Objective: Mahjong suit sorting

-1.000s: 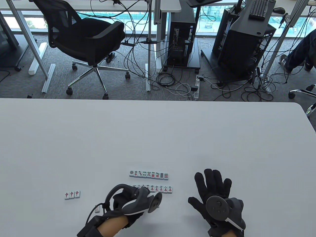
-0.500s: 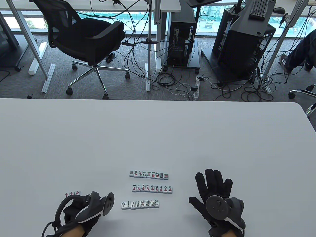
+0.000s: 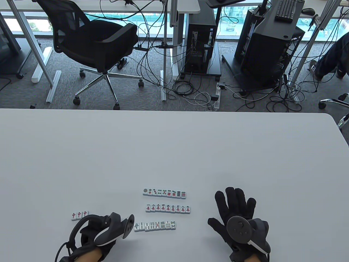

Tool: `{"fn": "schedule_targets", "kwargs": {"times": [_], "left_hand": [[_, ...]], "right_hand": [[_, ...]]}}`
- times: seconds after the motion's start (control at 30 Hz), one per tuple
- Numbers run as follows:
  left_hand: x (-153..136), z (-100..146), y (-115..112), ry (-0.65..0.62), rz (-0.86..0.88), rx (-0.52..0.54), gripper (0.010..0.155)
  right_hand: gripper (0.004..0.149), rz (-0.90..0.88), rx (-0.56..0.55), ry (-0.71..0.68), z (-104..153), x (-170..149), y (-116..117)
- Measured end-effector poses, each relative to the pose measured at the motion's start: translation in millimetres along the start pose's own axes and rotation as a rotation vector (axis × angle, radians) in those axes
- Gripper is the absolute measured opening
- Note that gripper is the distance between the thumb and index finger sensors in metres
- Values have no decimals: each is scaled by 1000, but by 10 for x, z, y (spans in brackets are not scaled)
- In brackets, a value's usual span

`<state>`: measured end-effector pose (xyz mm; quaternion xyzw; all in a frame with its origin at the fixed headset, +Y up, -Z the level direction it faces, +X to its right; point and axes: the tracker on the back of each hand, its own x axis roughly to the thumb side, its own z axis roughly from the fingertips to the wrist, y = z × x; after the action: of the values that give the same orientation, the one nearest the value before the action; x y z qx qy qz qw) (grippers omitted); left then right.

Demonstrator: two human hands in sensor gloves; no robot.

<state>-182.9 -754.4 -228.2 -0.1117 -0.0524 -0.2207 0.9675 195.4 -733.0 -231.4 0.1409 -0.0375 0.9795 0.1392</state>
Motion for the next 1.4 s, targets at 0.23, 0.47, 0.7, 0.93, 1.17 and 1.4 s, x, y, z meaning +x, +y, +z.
{"fn": "schedule_targets", "kwargs": {"times": [0.23, 0.47, 0.7, 0.93, 1.17, 1.4], "left_hand": [[425, -66, 666, -120, 205, 156, 62], [1179, -193, 1041, -293, 243, 217, 62], [1580, -348, 964, -340, 170, 142, 62], [1631, -380, 822, -333, 53, 111, 62], [1544, -289, 782, -344, 34, 148, 65], [884, -80, 748, -310, 126, 214, 67]], "right_hand": [[82, -8, -2, -5, 0, 4, 6], [82, -16, -2, -12, 2, 11, 14], [82, -34, -6, -16, 1, 12, 14], [82, -29, 1, -14, -3, 3, 30], [82, -17, 7, -9, -2, 0, 34], [82, -14, 14, -2, -7, -3, 40]]}}
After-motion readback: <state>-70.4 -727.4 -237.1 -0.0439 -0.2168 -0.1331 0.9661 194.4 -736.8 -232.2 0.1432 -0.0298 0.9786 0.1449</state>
